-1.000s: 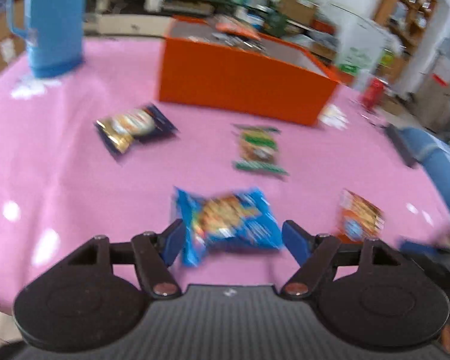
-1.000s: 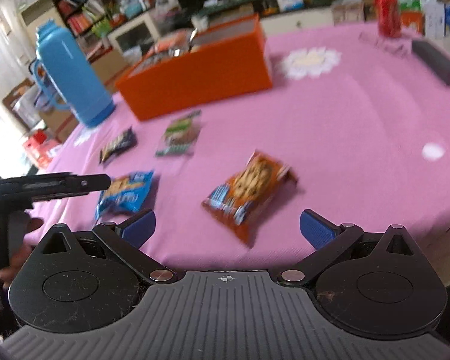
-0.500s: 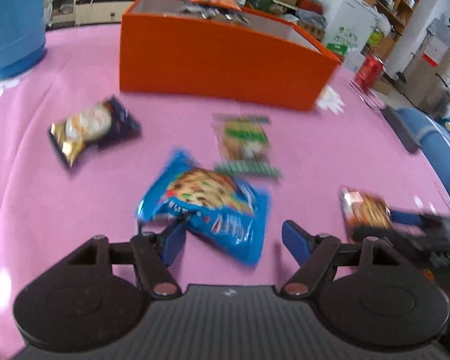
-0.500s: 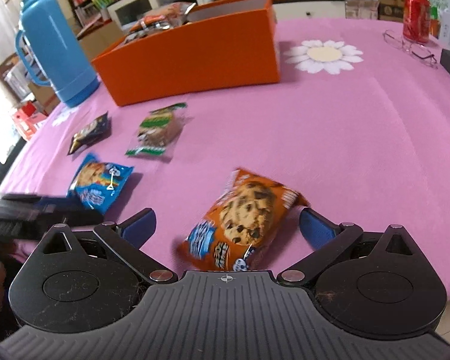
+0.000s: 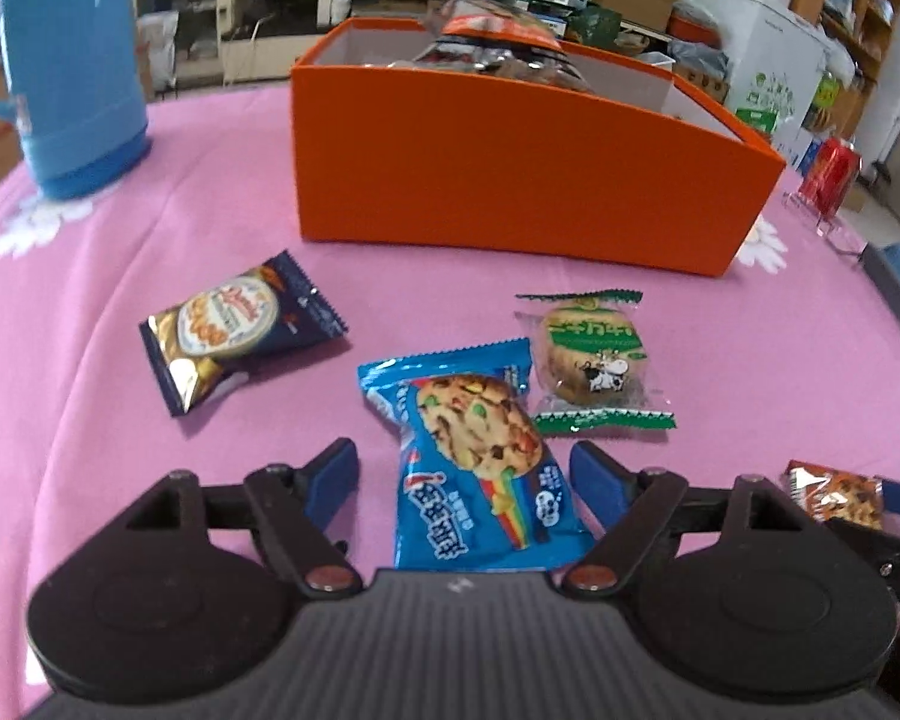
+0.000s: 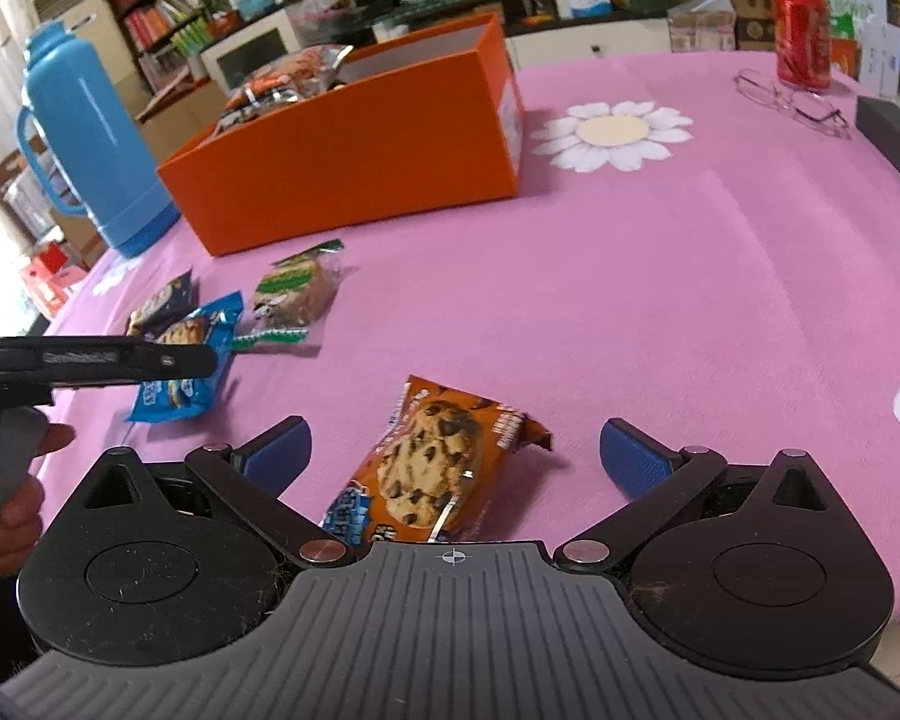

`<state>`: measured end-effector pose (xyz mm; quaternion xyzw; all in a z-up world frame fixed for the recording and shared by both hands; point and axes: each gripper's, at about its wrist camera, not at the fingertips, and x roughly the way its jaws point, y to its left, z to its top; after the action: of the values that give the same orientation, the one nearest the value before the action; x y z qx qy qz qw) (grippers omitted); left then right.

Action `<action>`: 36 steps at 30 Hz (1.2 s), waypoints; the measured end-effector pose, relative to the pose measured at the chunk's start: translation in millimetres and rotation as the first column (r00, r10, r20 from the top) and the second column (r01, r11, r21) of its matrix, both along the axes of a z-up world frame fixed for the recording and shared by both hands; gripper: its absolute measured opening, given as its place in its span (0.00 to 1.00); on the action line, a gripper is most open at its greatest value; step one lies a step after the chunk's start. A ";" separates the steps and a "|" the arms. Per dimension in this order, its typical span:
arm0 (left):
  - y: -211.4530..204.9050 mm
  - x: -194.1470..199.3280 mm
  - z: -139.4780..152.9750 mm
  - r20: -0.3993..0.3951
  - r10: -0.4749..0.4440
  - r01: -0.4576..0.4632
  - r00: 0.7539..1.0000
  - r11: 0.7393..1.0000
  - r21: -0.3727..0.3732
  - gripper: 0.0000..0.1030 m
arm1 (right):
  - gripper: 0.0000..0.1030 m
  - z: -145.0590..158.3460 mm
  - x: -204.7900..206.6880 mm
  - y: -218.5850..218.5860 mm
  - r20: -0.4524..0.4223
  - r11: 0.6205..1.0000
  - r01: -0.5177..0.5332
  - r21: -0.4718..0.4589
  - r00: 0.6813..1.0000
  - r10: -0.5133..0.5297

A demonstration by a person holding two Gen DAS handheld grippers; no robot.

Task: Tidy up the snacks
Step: 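Grasp brown cookie pack with right gripper while left grasps blue cookie pack, then carry the brown and blue cookie packs over the orange box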

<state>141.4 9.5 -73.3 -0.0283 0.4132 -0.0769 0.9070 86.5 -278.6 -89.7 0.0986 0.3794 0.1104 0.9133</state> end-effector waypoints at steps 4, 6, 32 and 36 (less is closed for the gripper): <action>-14.9 -1.2 -5.9 0.039 -0.023 0.019 0.999 0.994 0.106 0.80 | 0.90 -1.5 4.8 10.9 0.015 0.999 -0.001 -0.052 1.000 0.002; -16.0 -3.2 -7.4 0.052 -0.027 0.021 0.998 0.993 0.117 0.80 | 0.89 -2.5 2.2 18.8 0.019 0.997 -0.017 -0.079 1.000 0.018; 2.7 -19.2 -3.0 0.033 -0.013 0.010 0.999 0.996 0.090 0.49 | 0.61 -10.3 -22.0 48.1 0.098 0.962 -0.039 -0.270 0.993 0.068; 13.3 -24.2 10.4 0.030 -0.033 0.033 0.999 0.999 -0.005 0.48 | 0.27 -2.1 -23.3 39.8 0.090 0.972 -0.052 -0.230 0.993 0.074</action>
<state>117.2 22.8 -62.9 -0.0227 0.3997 -0.0935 0.9116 63.2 -238.8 -91.8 -0.0240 0.3472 0.0998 0.9322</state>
